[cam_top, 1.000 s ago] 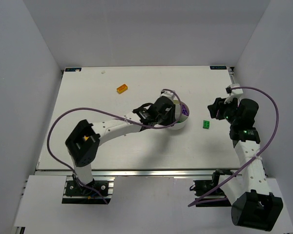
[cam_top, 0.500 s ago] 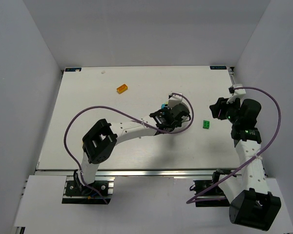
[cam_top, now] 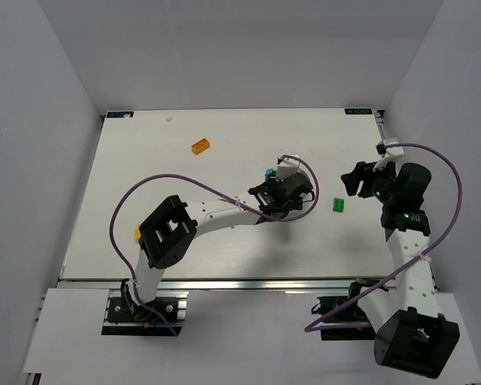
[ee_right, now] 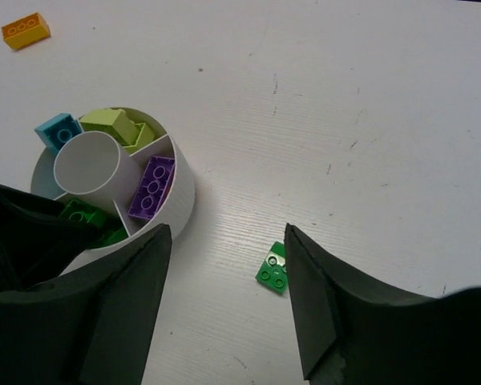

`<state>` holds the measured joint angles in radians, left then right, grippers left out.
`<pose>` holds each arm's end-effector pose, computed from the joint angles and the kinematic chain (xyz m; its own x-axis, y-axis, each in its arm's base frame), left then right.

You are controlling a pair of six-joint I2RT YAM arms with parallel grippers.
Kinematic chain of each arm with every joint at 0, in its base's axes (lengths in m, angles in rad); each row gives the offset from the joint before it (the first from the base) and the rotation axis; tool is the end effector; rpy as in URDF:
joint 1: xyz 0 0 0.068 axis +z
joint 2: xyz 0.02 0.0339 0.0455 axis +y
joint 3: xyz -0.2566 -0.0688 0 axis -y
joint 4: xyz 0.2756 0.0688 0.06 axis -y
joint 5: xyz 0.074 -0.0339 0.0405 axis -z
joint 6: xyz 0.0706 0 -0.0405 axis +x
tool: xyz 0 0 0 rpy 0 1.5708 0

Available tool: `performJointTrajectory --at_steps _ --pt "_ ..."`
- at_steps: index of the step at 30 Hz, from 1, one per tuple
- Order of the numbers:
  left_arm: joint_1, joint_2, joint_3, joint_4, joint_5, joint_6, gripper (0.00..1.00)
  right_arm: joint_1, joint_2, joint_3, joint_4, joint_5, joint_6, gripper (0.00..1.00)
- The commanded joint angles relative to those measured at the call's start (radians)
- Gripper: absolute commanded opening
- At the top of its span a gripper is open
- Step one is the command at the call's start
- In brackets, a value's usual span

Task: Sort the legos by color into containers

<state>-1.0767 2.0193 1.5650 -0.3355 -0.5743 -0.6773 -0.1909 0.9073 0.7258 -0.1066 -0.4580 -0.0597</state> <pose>0.2704 -0.4212 0.1830 -0.6120 0.0267 -0.7904 0.2236 0.9645 -0.1405 0.2765 -0.0216 0.2859 -0.2638 -0.0035 -0.9646 -0.2622 0.9626 0.0682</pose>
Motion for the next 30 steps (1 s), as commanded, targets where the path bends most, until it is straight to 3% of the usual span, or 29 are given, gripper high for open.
performJointTrajectory --at_steps 1,2,5,11,15,17,19,20,27,30 --pt "-0.014 -0.059 0.021 0.019 0.021 0.007 0.63 -0.008 0.016 0.023 0.004 -0.070 -0.040 0.66" --pt "-0.014 -0.077 0.020 0.024 0.025 0.007 0.68 -0.008 0.024 0.027 -0.016 -0.077 -0.054 0.66" --pt "-0.025 -0.138 0.001 0.055 0.047 0.027 0.68 -0.008 0.070 0.053 -0.057 -0.067 -0.107 0.62" --pt "-0.025 -0.341 -0.141 0.217 0.126 0.117 0.55 -0.001 0.225 0.099 -0.192 0.047 -0.201 0.51" --pt "-0.025 -0.522 -0.333 0.312 0.194 0.240 0.51 0.008 0.367 0.150 -0.269 0.079 -0.219 0.52" --pt "0.000 -0.640 -0.410 0.328 0.232 0.268 0.65 0.024 0.418 0.173 -0.309 0.093 -0.229 0.60" --pt "0.000 -0.747 -0.515 0.356 0.173 0.341 0.82 0.031 0.493 0.208 -0.330 0.108 -0.229 0.67" --pt "0.000 -0.784 -0.546 0.345 0.119 0.360 0.98 0.047 0.519 0.219 -0.349 0.117 -0.226 0.69" --pt "0.000 -1.042 -0.701 0.107 -0.163 0.461 0.98 0.093 0.692 0.265 -0.324 0.234 -0.155 0.70" --pt "0.000 -1.108 -0.695 0.047 -0.189 0.466 0.98 0.106 0.743 0.296 -0.326 0.258 -0.120 0.66"
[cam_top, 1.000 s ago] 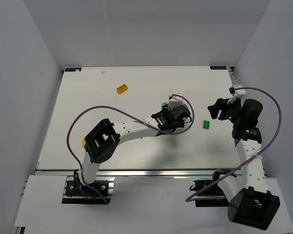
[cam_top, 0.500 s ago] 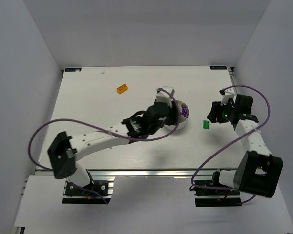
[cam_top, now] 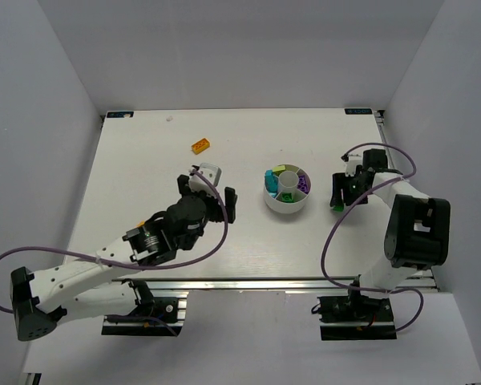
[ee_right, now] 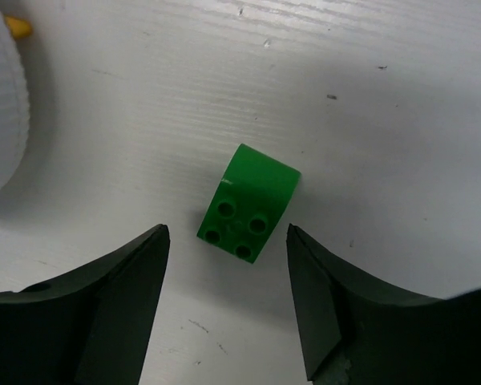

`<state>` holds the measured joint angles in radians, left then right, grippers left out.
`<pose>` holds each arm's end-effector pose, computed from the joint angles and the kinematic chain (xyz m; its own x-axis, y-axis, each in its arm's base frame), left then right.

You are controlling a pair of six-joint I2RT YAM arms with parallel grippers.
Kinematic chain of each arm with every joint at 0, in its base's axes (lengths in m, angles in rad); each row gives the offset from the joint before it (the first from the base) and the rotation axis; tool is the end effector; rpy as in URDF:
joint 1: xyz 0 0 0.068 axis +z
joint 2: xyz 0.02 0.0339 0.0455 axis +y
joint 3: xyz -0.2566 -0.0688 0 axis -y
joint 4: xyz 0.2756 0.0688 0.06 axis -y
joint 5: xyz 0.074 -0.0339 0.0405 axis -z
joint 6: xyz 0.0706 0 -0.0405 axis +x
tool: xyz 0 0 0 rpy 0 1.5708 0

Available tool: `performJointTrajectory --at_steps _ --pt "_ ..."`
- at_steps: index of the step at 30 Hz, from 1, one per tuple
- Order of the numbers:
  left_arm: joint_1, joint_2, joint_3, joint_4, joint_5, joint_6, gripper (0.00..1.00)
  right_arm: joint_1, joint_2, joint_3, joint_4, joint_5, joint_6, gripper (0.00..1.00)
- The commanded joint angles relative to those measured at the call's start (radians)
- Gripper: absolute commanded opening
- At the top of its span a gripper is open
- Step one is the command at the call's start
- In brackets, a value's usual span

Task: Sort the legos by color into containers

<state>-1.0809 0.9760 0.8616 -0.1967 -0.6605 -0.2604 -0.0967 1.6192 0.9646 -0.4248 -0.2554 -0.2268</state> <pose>0.1702 -0.2270 0.3145 -0.2478 0.0326 -0.9683 0.3707 0.9266 -0.0636 0.3548 -0.0165 0.1241 -0.8494 -0.1362 -0.5099 -0.2219 0.9687 0.1109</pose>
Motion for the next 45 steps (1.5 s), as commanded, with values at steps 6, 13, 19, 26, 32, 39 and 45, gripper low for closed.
performJointTrajectory --at_steps 6,13,19,26,32,39,45 --pt "0.004 -0.155 -0.022 -0.207 -0.189 0.076 0.98 0.037 0.080 0.074 0.011 0.139 0.089 0.55" --pt "0.004 -0.252 -0.111 -0.195 -0.246 0.099 0.98 0.052 0.088 0.059 0.024 0.165 0.069 0.22" --pt "0.004 -0.237 -0.119 -0.204 -0.266 0.098 0.98 0.069 -0.082 0.045 0.012 -0.152 -0.165 0.00" --pt "0.004 -0.183 -0.119 -0.213 -0.291 0.099 0.98 0.192 -0.330 -0.062 0.098 -0.410 -0.330 0.00" --pt "0.004 -0.192 -0.133 -0.196 -0.295 0.098 0.98 0.307 -0.328 -0.116 0.221 -0.378 -0.260 0.00" --pt "0.004 -0.189 -0.138 -0.193 -0.300 0.096 0.98 0.391 -0.335 -0.181 0.409 -0.229 -0.157 0.00" --pt "0.004 -0.191 -0.141 -0.190 -0.295 0.098 0.98 0.416 -0.332 -0.208 0.477 -0.153 -0.126 0.00"
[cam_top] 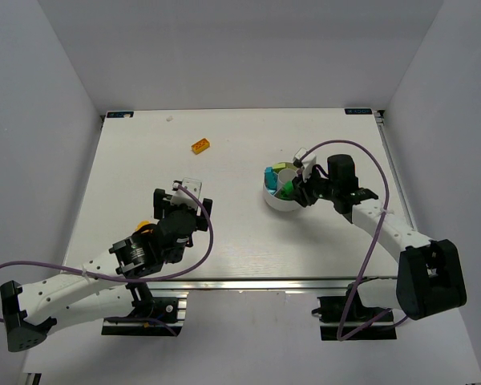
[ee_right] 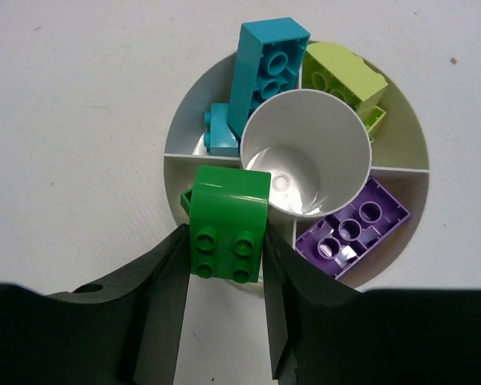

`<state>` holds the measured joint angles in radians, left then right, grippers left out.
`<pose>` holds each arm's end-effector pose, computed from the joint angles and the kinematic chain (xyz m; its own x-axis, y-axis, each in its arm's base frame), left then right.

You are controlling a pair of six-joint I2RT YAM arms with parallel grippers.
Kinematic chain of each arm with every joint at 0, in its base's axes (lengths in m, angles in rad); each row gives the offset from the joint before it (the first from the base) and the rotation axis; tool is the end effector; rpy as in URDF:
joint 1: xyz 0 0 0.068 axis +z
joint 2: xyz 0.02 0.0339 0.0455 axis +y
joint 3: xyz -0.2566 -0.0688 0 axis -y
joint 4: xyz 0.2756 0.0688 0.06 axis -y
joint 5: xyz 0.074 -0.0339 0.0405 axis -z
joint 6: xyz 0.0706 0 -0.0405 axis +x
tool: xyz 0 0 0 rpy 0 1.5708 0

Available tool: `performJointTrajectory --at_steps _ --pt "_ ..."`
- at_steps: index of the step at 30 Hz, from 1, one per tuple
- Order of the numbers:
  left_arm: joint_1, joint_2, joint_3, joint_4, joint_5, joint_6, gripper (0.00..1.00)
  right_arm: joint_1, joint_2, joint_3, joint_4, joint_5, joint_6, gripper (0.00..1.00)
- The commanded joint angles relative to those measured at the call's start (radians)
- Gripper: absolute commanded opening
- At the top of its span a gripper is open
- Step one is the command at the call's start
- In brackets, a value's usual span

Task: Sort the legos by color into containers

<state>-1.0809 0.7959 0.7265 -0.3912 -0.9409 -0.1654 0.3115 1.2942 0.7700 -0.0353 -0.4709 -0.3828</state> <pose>0.1553 -0.1700 0.2862 -0.2358 0.2361 -0.9427 0.1423 0.9680 0.2068 0.3087 0.1330 0.2017 -0.2299 -0.4237 -0.8761 -0.7816 0.6168 -0.0932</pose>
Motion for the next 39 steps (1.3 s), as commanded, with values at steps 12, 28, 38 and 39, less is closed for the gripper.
performJointTrajectory --at_steps 12,28,38,39 --pt "0.004 -0.014 -0.007 0.008 -0.012 0.004 0.98 0.017 -0.003 -0.032 0.078 0.115 0.042 0.26" --pt "0.004 0.008 0.004 -0.001 0.033 -0.016 0.98 0.011 -0.038 -0.012 0.048 0.133 0.056 0.64" --pt "0.004 0.068 0.014 0.006 0.089 -0.033 0.98 0.008 -0.133 0.005 0.043 0.172 0.084 0.64" --pt "0.004 0.075 0.014 0.009 0.106 -0.039 0.98 0.008 -0.147 0.006 0.044 0.179 0.087 0.65"
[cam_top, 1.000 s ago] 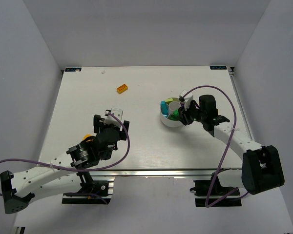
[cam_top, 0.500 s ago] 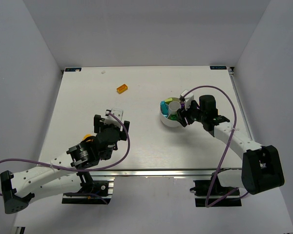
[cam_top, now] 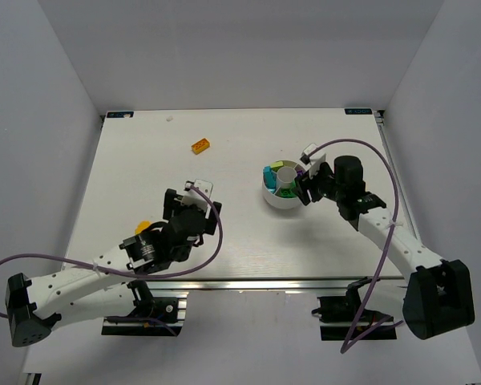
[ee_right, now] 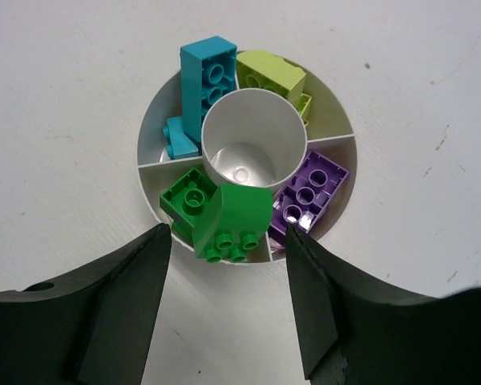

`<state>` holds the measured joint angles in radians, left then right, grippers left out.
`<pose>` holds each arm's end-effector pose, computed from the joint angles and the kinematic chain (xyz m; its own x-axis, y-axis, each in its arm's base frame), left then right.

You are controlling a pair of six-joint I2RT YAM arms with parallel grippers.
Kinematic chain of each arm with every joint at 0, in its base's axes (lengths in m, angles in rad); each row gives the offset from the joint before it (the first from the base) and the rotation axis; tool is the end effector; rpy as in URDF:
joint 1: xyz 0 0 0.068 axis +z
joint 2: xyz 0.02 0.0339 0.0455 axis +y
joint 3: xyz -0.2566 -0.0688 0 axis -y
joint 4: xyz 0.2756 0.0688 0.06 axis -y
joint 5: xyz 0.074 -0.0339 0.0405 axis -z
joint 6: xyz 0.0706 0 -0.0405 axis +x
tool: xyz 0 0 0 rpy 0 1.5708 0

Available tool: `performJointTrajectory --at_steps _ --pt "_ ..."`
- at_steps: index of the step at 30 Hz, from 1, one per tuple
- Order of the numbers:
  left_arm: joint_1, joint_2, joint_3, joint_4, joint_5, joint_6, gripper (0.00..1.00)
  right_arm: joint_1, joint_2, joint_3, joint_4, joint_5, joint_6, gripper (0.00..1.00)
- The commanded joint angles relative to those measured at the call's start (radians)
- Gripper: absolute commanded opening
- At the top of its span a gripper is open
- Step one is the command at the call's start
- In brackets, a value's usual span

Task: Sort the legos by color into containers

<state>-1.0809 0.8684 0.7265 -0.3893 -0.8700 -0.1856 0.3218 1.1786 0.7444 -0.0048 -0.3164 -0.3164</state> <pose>0.1599 -0.1851 0.2692 -0.2820 0.2760 -0.9188 0.2105 0.9522 0.2214 0.3013 0.1236 0.2291 -0.2065 -0.3806 -0.9014 -0.6650 0.7303 -0.1560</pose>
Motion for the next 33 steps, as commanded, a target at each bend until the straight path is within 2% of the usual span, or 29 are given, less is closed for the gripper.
performJointTrajectory --at_steps 1,3,4,5,6,7,8,9,10,12,13,16,17,19,20,21,22,24,26,30,33 --pt "0.013 0.007 0.016 0.018 0.046 -0.018 0.98 -0.004 -0.039 0.032 0.017 0.031 0.026 0.64" --pt "0.013 0.038 0.030 0.023 0.078 -0.038 0.97 -0.004 -0.066 0.041 0.020 0.046 0.043 0.63" --pt "0.025 0.056 0.039 0.021 0.094 -0.051 0.91 -0.006 -0.079 0.044 0.025 0.057 0.054 0.61" --pt "0.044 0.079 0.065 0.018 0.112 -0.061 0.85 -0.006 -0.094 0.052 0.029 0.066 0.078 0.54" --pt "0.058 0.105 0.077 0.014 0.129 -0.086 0.76 -0.007 -0.121 0.055 0.031 0.086 0.092 0.50" --pt "0.071 0.168 0.097 0.004 0.170 -0.095 0.58 -0.010 -0.134 0.062 0.028 0.095 0.103 0.44" --pt "0.105 0.200 0.117 -0.003 0.195 -0.103 0.49 -0.012 -0.146 0.070 0.022 0.103 0.117 0.31" --pt "0.125 0.236 0.166 -0.016 0.218 -0.112 0.41 -0.018 -0.161 0.088 0.014 0.126 0.141 0.26" --pt "0.171 0.301 0.188 -0.016 0.264 -0.112 0.31 -0.023 -0.166 0.095 0.006 0.132 0.152 0.15" --pt "0.231 0.360 0.253 -0.011 0.331 -0.104 0.28 -0.030 -0.178 0.099 0.006 0.137 0.157 0.13" --pt "0.264 0.392 0.278 -0.008 0.371 -0.101 0.29 -0.035 -0.181 0.098 0.006 0.128 0.160 0.13" --pt "0.399 0.529 0.400 -0.019 0.547 -0.062 0.32 -0.058 -0.206 0.096 -0.040 0.053 0.137 0.41" --pt "0.432 0.600 0.430 -0.020 0.631 -0.046 0.34 -0.064 -0.217 0.096 -0.052 0.030 0.129 0.66" --pt "0.514 0.673 0.544 -0.043 0.696 0.004 0.56 -0.079 -0.247 0.089 -0.083 -0.055 0.097 0.89" --pt "0.542 0.755 0.591 -0.057 0.776 0.021 0.66 -0.084 -0.266 0.084 -0.089 -0.071 0.093 0.89" --pt "0.567 0.803 0.641 -0.075 0.805 0.059 0.80 -0.090 -0.273 0.081 -0.101 -0.113 0.086 0.89" --pt "0.608 0.849 0.754 -0.130 0.824 0.078 0.83 -0.095 -0.277 0.081 -0.109 -0.127 0.076 0.89" --pt "0.634 0.984 0.864 -0.202 0.835 0.132 0.88 -0.098 -0.289 0.079 -0.122 -0.154 0.069 0.89" --pt "0.665 1.061 0.991 -0.227 0.813 0.169 0.88 -0.109 -0.298 0.082 -0.130 -0.168 0.062 0.89" --pt "0.693 1.192 1.113 -0.223 0.845 0.290 0.88 -0.119 -0.307 0.092 -0.153 -0.223 0.056 0.89" --pt "0.722 1.277 1.188 -0.207 0.859 0.325 0.87 -0.124 -0.309 0.098 -0.169 -0.250 0.054 0.89"
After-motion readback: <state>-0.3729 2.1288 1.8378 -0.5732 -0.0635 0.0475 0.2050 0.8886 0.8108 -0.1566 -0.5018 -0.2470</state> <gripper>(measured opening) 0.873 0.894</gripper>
